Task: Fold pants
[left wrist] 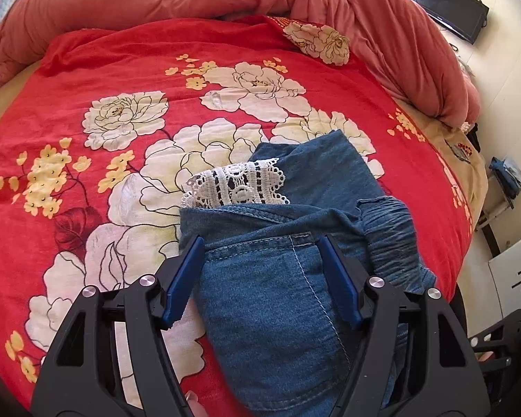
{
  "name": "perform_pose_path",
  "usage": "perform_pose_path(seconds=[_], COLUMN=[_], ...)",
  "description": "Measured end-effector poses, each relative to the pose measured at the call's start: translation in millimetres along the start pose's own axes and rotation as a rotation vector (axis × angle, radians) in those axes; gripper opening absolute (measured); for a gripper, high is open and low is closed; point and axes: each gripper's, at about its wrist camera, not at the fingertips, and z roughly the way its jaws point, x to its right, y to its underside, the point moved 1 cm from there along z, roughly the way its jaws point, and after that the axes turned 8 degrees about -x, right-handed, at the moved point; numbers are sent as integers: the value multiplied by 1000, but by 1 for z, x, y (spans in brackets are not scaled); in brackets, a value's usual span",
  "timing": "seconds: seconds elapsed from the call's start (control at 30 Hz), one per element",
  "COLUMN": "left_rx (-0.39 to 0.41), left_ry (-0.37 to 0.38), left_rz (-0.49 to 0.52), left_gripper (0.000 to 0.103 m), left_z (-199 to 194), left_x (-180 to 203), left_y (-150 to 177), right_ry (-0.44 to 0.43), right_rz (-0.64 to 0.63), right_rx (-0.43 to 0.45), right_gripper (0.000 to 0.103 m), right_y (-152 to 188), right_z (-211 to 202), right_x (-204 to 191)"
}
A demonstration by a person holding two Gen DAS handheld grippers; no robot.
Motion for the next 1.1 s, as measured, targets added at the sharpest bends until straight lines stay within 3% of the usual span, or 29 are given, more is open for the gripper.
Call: perform_pose_path(seconds=[0.07, 0.23, 0.3, 0.37, 0.63, 0.9, 1.1], left_rx=[8, 47, 61, 72, 123, 164, 157], left_ry=[4, -24, -39, -41, -84, -105, -109], left_rz=[-2, 17, 28, 32, 30, 38, 6], left_gripper=[61, 63, 66, 67, 80, 92, 94], left_z=[-4, -15, -20, -24, -41, -58, -61], left_x=[0, 5, 7, 8, 9, 15, 12], left_y=[1, 4, 5, 7, 13, 25, 38], right_ry=[-11, -5, 17, 42, 131, 215, 292], right_rz=[9, 63, 80, 99, 161, 257, 340], right_rx=[18, 77, 95, 113, 160, 176, 174], right_gripper=[41, 52, 58, 70, 90, 96, 96], right_y=[-2, -5, -6, -5, -4, 1, 11], right_z=[-5, -22, -28, -35, -53, -64, -71], right_x=[2, 14, 17, 20, 31, 53, 75])
